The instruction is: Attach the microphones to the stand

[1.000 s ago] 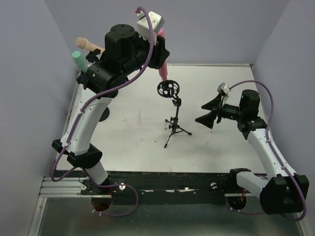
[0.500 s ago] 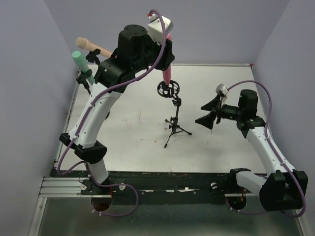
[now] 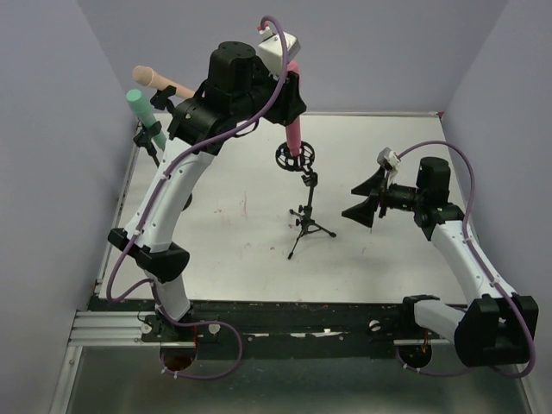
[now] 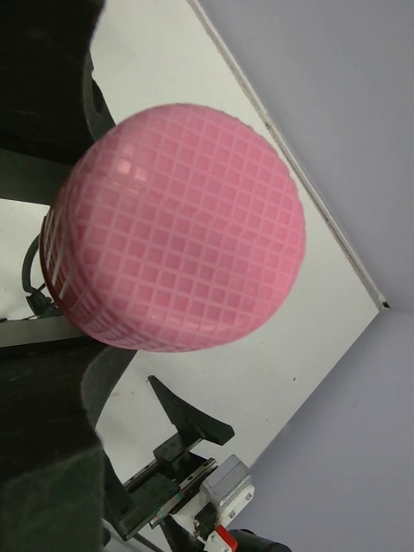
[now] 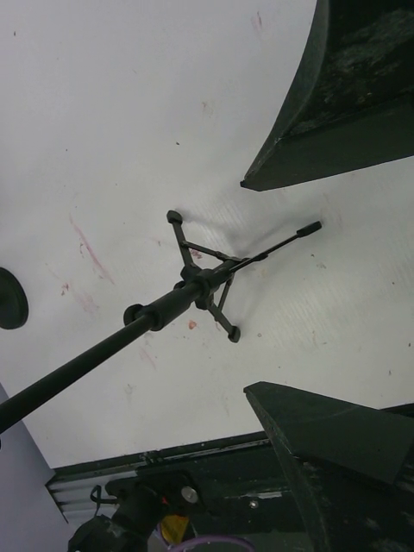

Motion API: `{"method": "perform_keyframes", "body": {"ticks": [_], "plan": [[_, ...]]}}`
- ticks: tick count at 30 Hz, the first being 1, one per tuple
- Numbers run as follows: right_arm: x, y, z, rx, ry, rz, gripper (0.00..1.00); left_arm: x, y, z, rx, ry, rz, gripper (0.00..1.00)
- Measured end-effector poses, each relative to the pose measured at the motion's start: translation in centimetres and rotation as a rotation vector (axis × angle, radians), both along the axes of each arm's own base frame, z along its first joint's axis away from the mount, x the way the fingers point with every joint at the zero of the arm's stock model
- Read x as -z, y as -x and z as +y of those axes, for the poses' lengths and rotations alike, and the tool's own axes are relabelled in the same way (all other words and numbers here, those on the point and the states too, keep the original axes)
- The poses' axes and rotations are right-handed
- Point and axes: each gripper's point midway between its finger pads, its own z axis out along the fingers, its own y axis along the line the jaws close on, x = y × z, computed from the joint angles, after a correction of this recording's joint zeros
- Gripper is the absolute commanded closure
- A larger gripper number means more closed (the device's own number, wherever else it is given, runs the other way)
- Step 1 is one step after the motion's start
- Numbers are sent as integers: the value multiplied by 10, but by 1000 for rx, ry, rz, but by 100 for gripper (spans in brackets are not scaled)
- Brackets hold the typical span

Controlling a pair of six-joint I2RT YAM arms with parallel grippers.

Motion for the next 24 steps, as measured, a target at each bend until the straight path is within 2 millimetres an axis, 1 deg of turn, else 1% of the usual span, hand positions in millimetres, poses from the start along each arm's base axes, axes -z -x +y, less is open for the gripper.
{"method": "perform_keyframes", "body": {"ticks": [7,13,18,22,24], "plan": [[1,0,-2,-2,-4,6,0,15,-7,-7,29,2,48,100],[3,-1,-3,2,-5,14,0,26,-10,-7,42,-3,85,100],[4,-2,-3,-2,-8,20,0,40,-11,-6,47,-17,124,100],[3,0,-3,-13,-12,16,0,65,-11,-9,60,-36,189,100],[3,0,-3,-18,-14,12,0,83,-11,-12,66,-48,229,100]]}}
